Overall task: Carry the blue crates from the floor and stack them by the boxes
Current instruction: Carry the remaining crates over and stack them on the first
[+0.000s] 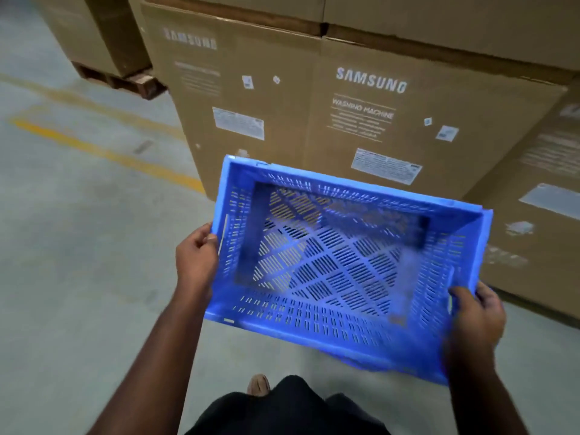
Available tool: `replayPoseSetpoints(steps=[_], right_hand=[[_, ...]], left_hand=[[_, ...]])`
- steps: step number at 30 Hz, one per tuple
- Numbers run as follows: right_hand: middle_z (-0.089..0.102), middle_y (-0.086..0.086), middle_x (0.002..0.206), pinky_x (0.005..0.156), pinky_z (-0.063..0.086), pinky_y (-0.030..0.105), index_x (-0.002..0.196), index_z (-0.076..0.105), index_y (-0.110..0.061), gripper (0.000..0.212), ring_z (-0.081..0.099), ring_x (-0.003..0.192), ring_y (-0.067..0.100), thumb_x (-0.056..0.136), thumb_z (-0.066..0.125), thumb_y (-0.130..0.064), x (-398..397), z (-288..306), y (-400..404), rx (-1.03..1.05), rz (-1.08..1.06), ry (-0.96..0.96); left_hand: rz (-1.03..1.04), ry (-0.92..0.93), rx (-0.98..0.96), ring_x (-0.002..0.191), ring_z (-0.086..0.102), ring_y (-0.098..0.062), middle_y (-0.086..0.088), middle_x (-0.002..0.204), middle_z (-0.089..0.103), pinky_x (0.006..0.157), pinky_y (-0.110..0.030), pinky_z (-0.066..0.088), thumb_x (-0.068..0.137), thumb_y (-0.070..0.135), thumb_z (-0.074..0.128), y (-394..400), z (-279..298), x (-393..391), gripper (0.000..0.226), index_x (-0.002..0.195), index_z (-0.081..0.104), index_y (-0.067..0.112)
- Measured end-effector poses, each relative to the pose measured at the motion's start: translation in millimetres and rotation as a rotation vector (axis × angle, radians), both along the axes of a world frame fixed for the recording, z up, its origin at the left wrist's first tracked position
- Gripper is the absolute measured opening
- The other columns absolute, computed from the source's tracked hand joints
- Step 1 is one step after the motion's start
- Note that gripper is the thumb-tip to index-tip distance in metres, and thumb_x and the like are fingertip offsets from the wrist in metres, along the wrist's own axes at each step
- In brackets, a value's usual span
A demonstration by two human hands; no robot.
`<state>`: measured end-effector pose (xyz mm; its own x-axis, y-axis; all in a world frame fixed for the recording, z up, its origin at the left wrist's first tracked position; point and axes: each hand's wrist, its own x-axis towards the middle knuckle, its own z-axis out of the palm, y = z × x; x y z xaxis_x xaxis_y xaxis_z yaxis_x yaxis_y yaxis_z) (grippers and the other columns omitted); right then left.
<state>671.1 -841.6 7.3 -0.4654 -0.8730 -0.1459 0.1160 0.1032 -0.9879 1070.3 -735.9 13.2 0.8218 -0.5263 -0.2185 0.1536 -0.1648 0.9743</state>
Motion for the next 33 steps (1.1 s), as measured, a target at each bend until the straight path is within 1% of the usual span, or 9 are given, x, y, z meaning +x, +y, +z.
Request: replayPoseSetpoints(steps=[4, 8, 12, 18, 21, 24, 27, 30, 33], right_hand=[[0.07, -0.019, 0.069, 0.061, 0.048, 0.011, 0.116, 0.062, -0.011, 0.037, 0.058, 0.058, -0.009, 0.083, 0.06, 0.005, -17.0, 20.6, -25.1, -0.058, -0.084, 0.044], [0.065, -0.008, 0.091, 0.065, 0.049, 0.007, 0.129, 0.057, 0.001, 0.046, 0.061, 0.062, -0.012, 0.083, 0.064, 0.006, -51.4, 24.4, -56.3, -0.095, -0.155, 0.085], [0.067, -0.006, 0.096, 0.075, 0.054, 0.019, 0.128, 0.058, -0.001, 0.049, 0.063, 0.067, -0.008, 0.081, 0.066, 0.003, -93.9, 10.3, -101.1, -0.114, -0.197, 0.098], [0.068, 0.017, 0.113, 0.061, 0.048, 0.008, 0.121, 0.06, -0.018, 0.048, 0.06, 0.072, 0.007, 0.078, 0.072, -0.001, -128.9, -32.7, -184.4, -0.005, -0.228, 0.155], [0.07, 0.019, 0.115, 0.064, 0.051, 0.013, 0.118, 0.063, -0.019, 0.045, 0.067, 0.086, 0.024, 0.076, 0.075, -0.01, -139.8, -58.5, -218.8, 0.064, -0.129, 0.216], [0.07, 0.009, 0.122, 0.087, 0.058, 0.037, 0.129, 0.06, -0.022, 0.062, 0.068, 0.102, 0.024, 0.072, 0.08, -0.031, -145.4, -65.2, -248.1, 0.126, 0.062, 0.264], [0.059, 0.005, 0.141, 0.102, 0.049, 0.046, 0.144, 0.048, -0.026, 0.085, 0.059, 0.125, 0.029, 0.068, 0.08, -0.047, -152.8, -64.6, -265.6, 0.19, 0.244, 0.486], [0.036, 0.008, 0.159, 0.118, 0.026, 0.049, 0.148, 0.045, -0.025, 0.079, 0.031, 0.147, 0.033, 0.079, 0.073, -0.052, -150.6, -64.9, -258.9, 0.065, 0.366, 1.036], [0.061, -0.011, 0.138, 0.108, 0.042, 0.04, 0.122, 0.066, -0.04, 0.058, 0.054, 0.132, 0.013, 0.074, 0.068, -0.073, -141.9, -70.3, -227.8, -0.128, 0.585, 1.13]], left_hand=[[-0.156, -0.024, -0.037, 0.08, 0.062, -0.015, 0.0, 0.094, 0.073, 0.084, -0.039, 0.055, 0.094, 0.007, 0.055, -65.3, 0.1, -8.8, 0.027, 0.105, 0.073, 0.024], [-0.235, -0.045, -0.052, 0.084, 0.065, -0.011, -0.002, 0.104, 0.075, 0.09, -0.035, 0.054, 0.094, 0.008, 0.057, -124.5, -6.4, -27.2, 0.028, 0.118, 0.071, 0.012], [-0.382, -0.035, -0.106, 0.094, 0.066, -0.013, -0.004, 0.111, 0.073, 0.092, -0.033, 0.053, 0.095, 0.001, 0.057, -183.5, -7.0, -56.7, 0.033, 0.124, 0.066, 0.013], [-0.557, -0.077, -0.028, 0.105, 0.064, -0.019, -0.008, 0.121, 0.069, 0.101, -0.048, 0.05, 0.089, -0.011, 0.059, -267.5, -48.3, -84.6, 0.047, 0.131, 0.06, 0.01], [-0.632, -0.245, 0.048, 0.115, 0.064, -0.015, 0.004, 0.121, 0.07, 0.105, -0.048, 0.047, 0.086, 0.009, 0.063, -297.8, -96.3, -74.8, 0.047, 0.132, 0.061, 0.016], [-0.612, -0.366, 0.149, 0.118, 0.063, -0.012, 0.007, 0.126, 0.067, 0.103, -0.048, 0.049, 0.084, 0.028, 0.061, -316.6, -132.0, -63.0, 0.054, 0.137, 0.056, 0.023], [-0.614, -0.409, 0.19, 0.117, 0.063, -0.017, -0.002, 0.129, 0.066, 0.104, -0.043, 0.048, 0.092, 0.02, 0.062, -332.3, -118.1, -70.6, 0.048, 0.139, 0.054, 0.015], [-0.672, -0.489, 0.214, 0.111, 0.066, -0.017, -0.002, 0.122, 0.07, 0.101, -0.039, 0.05, 0.09, 0.032, 0.061, -352.4, -102.1, -74.0, 0.048, 0.134, 0.059, 0.015], [-0.646, -0.568, 0.243, 0.115, 0.065, -0.018, -0.005, 0.124, 0.069, 0.1, -0.038, 0.049, 0.096, 0.025, 0.062, -372.3, -97.8, -73.6, 0.04, 0.133, 0.06, 0.013]])
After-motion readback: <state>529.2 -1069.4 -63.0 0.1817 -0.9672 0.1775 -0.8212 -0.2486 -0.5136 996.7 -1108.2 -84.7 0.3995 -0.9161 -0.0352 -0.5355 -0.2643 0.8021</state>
